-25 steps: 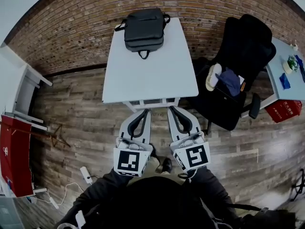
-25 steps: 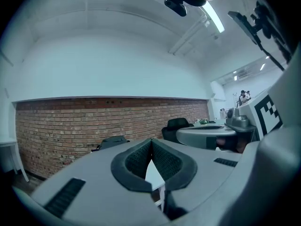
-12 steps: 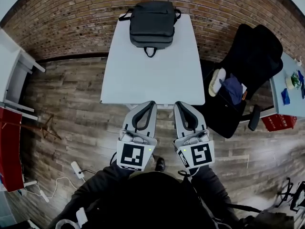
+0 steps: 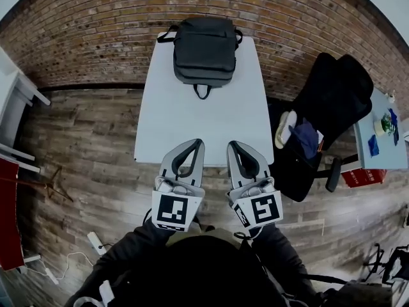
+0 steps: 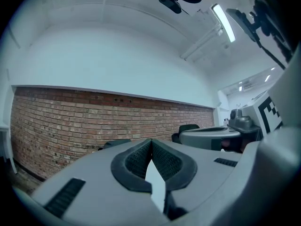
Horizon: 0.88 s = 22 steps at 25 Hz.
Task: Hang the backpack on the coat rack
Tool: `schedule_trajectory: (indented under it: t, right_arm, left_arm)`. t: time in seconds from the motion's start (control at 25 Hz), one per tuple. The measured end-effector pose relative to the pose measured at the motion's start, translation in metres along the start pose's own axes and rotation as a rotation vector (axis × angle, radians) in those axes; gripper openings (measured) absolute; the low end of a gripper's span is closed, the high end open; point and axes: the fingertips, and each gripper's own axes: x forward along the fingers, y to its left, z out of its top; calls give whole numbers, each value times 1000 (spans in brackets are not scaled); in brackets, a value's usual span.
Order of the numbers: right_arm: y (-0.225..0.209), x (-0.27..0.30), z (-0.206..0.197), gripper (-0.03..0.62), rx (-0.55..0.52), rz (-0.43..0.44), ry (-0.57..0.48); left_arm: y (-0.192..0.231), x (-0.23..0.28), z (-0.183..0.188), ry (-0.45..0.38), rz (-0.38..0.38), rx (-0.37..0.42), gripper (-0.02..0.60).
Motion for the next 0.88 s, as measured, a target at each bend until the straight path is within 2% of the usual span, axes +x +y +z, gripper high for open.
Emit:
schedule_trajectory:
  t: [0.16, 0.32, 0.44, 0.64, 0.88]
  right_arm:
    - [-3, 17, 6, 9, -11, -13, 6]
    - [-13, 25, 8, 9, -18, -35, 5]
    - [-23, 32, 9, 9, -22, -44, 2]
    - [-38, 46, 5, 9, -27, -21, -12]
    - [-57, 66, 1, 9, -20, 19, -17]
  left_arm:
    - [13, 7, -6, 31, -29, 31, 9]
    - [18, 17, -5, 34, -26, -17, 9]
    - [24, 27, -5, 34, -20, -1, 9]
    - [28, 46, -11, 26, -10, 36, 9]
    - [33, 73, -14, 46, 29, 36, 9]
